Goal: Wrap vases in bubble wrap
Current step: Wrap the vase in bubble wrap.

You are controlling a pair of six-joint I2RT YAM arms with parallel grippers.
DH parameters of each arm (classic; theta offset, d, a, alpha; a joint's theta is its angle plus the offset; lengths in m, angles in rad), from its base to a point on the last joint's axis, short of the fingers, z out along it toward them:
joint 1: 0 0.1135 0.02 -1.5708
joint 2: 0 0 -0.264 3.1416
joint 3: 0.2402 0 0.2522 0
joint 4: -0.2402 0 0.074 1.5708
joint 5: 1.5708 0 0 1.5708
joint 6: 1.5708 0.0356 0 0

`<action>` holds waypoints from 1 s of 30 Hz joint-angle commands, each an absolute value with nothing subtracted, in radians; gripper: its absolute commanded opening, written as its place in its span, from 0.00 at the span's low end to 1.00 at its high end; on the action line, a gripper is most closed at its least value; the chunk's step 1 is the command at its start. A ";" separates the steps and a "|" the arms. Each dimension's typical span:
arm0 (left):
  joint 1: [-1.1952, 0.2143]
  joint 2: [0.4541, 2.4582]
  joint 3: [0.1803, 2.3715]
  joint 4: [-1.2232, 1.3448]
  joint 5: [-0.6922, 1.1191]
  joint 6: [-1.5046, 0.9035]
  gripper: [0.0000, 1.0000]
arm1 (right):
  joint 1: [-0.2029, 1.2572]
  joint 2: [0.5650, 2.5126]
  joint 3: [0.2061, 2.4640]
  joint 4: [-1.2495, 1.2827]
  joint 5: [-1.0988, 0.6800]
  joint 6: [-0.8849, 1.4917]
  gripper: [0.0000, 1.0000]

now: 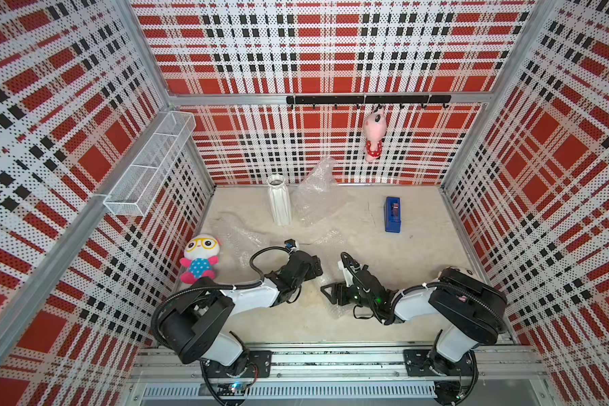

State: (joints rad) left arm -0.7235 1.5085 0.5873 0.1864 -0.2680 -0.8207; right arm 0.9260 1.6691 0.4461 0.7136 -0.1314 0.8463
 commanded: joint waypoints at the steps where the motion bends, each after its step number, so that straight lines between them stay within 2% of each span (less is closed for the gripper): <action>1: -0.730 1.559 0.643 0.174 -0.216 -0.791 0.91 | 0.919 1.686 0.428 0.785 -0.167 0.897 0.66; 5: -0.733 1.578 0.641 0.155 -0.193 -0.784 0.82 | 0.916 1.678 0.427 0.757 -0.162 0.868 0.67; 11: -0.736 1.593 0.638 0.162 -0.175 -0.795 0.76 | 0.914 1.633 0.473 0.583 -0.087 0.766 0.74; 20: -0.742 1.608 0.634 0.185 -0.169 -0.815 0.75 | 0.916 1.544 0.466 0.503 -0.043 0.660 0.90; 25: -0.741 1.596 0.615 0.223 -0.155 -0.830 0.75 | 0.922 1.442 0.461 0.446 -0.037 0.589 0.92; 27: -0.741 1.593 0.608 0.239 -0.147 -0.840 0.75 | 0.947 1.401 0.474 0.387 0.017 0.562 0.92; 30: -0.733 1.591 0.597 0.268 -0.126 -0.857 0.75 | 1.027 1.370 0.510 0.285 0.196 0.485 0.91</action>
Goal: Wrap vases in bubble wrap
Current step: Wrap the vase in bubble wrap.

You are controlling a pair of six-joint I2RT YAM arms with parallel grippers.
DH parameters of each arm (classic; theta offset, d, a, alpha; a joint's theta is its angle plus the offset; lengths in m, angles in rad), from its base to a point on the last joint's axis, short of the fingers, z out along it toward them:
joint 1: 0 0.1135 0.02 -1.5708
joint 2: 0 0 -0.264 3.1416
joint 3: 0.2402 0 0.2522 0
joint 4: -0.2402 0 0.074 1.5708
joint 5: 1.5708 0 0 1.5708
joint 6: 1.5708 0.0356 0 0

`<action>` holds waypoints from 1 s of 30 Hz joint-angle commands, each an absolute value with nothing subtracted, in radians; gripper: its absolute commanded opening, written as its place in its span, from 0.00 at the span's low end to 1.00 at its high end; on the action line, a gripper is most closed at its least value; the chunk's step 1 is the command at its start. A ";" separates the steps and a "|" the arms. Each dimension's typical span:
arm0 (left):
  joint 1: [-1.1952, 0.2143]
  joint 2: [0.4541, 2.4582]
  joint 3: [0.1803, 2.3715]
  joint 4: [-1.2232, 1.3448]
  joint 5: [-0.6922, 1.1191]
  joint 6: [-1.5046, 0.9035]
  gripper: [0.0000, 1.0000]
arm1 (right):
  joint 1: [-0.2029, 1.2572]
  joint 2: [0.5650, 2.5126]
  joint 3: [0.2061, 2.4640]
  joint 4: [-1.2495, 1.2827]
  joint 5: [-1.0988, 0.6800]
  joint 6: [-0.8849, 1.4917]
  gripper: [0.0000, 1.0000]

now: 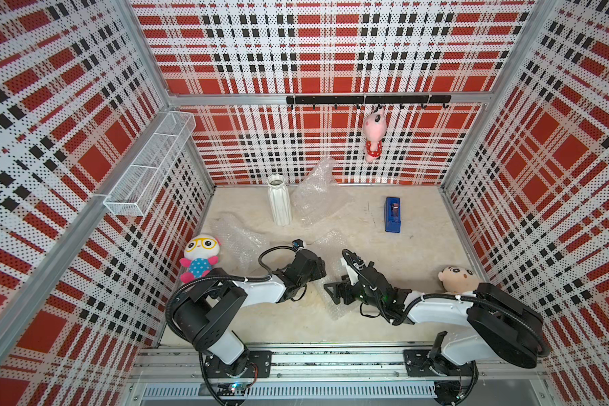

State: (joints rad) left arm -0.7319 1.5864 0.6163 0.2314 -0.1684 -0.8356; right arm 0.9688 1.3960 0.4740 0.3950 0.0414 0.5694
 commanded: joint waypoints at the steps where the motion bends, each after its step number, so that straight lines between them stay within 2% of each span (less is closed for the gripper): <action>1: -0.731 1.592 0.591 0.280 -0.120 -0.863 0.75 | 1.044 1.369 0.508 0.284 0.257 0.474 0.90; 7: -0.718 1.581 0.572 0.306 -0.095 -0.883 0.75 | 1.104 1.427 0.548 0.262 0.365 0.432 0.90; 16: -0.711 1.560 0.551 0.306 -0.115 -0.899 0.75 | 1.157 1.553 0.636 0.236 0.387 0.429 0.89; 27: -0.700 1.566 0.570 0.301 -0.109 -0.894 0.76 | 1.154 1.667 0.725 0.155 0.352 0.504 0.78; 30: -0.699 1.564 0.580 0.301 -0.099 -0.885 0.81 | 1.139 1.670 0.713 0.152 0.339 0.543 0.72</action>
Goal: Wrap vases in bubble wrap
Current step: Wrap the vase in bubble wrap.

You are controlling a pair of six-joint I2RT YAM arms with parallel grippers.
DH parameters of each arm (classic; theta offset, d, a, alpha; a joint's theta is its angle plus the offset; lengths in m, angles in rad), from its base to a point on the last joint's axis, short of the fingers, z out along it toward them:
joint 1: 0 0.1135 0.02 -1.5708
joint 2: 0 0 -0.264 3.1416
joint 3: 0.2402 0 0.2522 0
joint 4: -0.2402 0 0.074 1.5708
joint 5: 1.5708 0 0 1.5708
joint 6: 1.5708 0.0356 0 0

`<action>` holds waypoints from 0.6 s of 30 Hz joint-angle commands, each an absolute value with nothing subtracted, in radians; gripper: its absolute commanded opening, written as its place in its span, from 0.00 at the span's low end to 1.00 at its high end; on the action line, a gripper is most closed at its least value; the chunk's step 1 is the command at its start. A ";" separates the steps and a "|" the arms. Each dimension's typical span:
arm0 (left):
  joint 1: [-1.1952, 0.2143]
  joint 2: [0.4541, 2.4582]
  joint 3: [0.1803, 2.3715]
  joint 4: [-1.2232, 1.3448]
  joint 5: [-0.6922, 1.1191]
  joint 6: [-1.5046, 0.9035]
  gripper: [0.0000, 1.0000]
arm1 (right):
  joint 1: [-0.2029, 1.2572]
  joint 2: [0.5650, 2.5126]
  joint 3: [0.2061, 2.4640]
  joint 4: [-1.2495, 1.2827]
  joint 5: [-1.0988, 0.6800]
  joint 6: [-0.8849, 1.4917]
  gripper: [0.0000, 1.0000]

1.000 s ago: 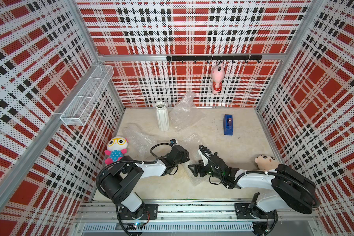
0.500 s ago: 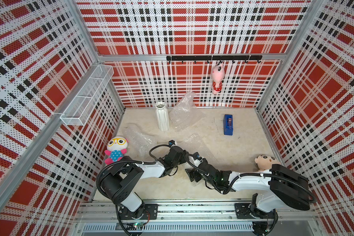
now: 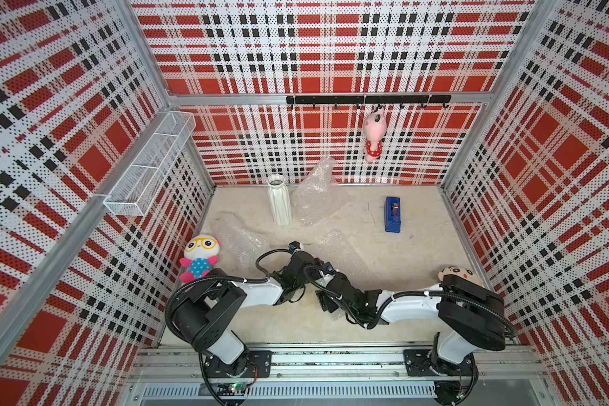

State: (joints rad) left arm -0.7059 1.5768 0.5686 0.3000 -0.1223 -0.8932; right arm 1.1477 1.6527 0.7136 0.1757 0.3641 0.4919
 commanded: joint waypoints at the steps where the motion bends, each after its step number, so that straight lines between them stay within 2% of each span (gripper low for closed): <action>1: -0.699 1.561 0.586 0.297 -0.097 -0.880 0.84 | 1.130 1.661 0.697 0.169 0.320 0.546 0.68; 5: -0.687 1.534 0.597 0.290 -0.111 -0.868 0.94 | 1.052 1.621 0.601 0.299 0.167 0.639 0.56; 10: -0.678 1.499 0.613 0.284 -0.142 -0.857 1.00 | 0.983 1.598 0.496 0.486 0.023 0.711 0.57; 18: -0.694 1.493 0.630 0.225 -0.215 -0.836 0.99 | 0.837 1.678 0.297 1.005 -0.218 0.964 0.56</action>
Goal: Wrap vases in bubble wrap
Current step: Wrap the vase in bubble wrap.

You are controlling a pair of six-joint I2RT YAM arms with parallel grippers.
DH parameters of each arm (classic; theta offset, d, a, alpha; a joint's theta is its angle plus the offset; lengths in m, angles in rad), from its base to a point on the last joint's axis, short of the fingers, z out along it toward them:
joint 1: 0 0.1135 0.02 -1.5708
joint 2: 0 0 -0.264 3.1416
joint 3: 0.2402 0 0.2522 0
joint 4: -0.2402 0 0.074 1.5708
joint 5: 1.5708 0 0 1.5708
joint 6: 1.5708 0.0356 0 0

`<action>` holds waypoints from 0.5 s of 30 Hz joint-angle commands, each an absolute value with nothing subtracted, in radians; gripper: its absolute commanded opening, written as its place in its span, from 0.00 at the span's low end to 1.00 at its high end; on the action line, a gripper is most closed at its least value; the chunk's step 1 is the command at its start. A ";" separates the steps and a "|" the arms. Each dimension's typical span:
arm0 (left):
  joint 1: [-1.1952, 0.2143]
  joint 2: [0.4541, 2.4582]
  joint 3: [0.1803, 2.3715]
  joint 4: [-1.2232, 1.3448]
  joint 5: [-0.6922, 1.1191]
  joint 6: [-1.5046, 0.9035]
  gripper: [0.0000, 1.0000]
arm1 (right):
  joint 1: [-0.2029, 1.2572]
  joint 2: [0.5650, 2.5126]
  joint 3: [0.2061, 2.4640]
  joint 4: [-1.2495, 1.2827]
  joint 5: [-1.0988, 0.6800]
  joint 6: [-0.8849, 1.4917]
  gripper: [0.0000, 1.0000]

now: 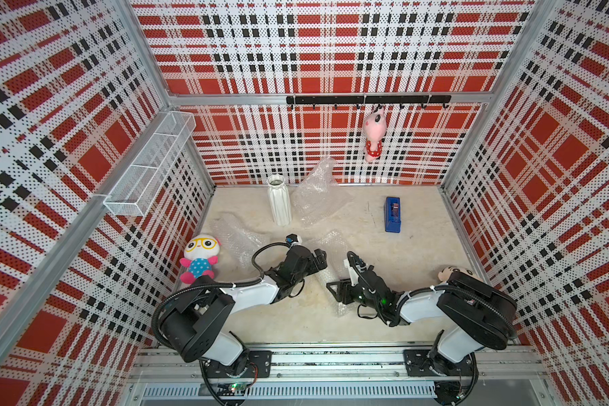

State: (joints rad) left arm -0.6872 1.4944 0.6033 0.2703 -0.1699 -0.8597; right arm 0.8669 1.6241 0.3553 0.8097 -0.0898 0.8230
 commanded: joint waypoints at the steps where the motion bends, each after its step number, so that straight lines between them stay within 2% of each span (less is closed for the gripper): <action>1: -0.699 1.500 0.637 0.220 -0.218 -0.832 0.99 | 0.825 1.699 0.285 1.060 -0.235 0.990 0.55; 8: -0.722 1.583 0.692 0.213 -0.199 -0.819 0.94 | 0.815 1.760 0.261 1.147 -0.235 1.037 0.55; 15: -0.724 1.656 0.718 0.207 -0.178 -0.816 0.78 | 0.811 1.722 0.260 1.075 -0.195 1.012 0.60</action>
State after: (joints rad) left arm -0.7197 1.6287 0.6964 0.2272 -0.1867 -0.8295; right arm 0.8146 1.7378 0.2749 1.1057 -0.2024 1.0039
